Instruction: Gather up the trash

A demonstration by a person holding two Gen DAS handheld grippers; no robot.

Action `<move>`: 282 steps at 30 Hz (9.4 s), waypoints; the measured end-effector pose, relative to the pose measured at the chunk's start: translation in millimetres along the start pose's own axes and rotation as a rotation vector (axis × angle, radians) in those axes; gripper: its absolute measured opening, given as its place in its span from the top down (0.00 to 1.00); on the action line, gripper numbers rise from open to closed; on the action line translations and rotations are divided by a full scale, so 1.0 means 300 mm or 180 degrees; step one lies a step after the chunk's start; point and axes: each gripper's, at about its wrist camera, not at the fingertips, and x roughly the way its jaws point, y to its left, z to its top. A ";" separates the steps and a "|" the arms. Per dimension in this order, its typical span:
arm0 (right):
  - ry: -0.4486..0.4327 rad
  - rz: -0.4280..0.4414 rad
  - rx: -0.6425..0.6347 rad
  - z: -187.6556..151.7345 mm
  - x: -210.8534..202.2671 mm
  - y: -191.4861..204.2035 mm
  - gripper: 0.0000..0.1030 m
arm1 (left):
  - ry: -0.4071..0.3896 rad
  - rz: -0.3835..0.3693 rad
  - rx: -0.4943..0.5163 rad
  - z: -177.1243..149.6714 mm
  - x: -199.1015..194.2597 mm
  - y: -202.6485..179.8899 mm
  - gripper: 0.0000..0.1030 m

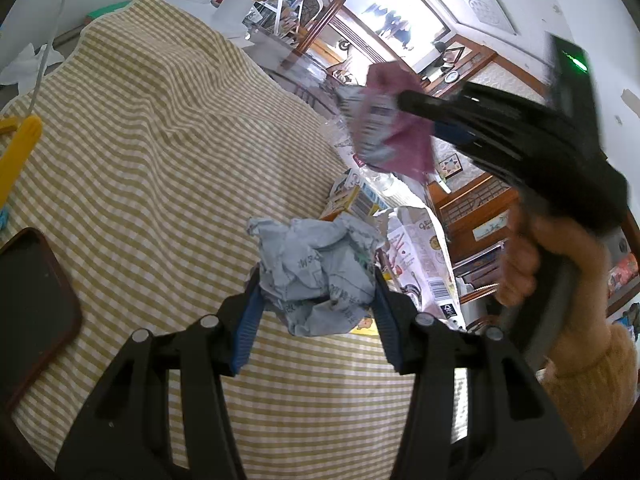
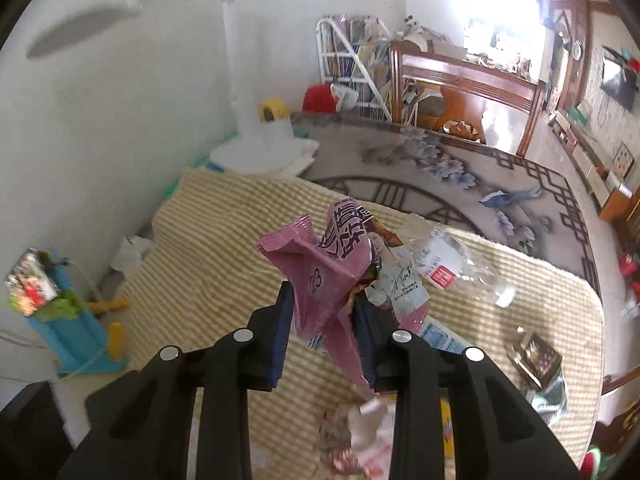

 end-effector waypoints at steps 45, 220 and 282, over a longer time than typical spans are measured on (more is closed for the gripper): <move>-0.0704 -0.0130 0.1020 -0.689 -0.725 -0.415 0.71 | -0.0154 0.0538 0.0683 -0.039 0.014 -0.089 0.52; 0.0655 0.0458 0.0890 -0.719 -0.427 -0.417 0.28 | 0.0742 -0.0070 0.0925 -0.158 0.254 -0.379 0.29; 0.0113 0.1096 0.2106 -0.739 -0.376 -0.664 0.54 | 0.0154 0.0565 0.1118 -0.268 0.274 -0.434 0.77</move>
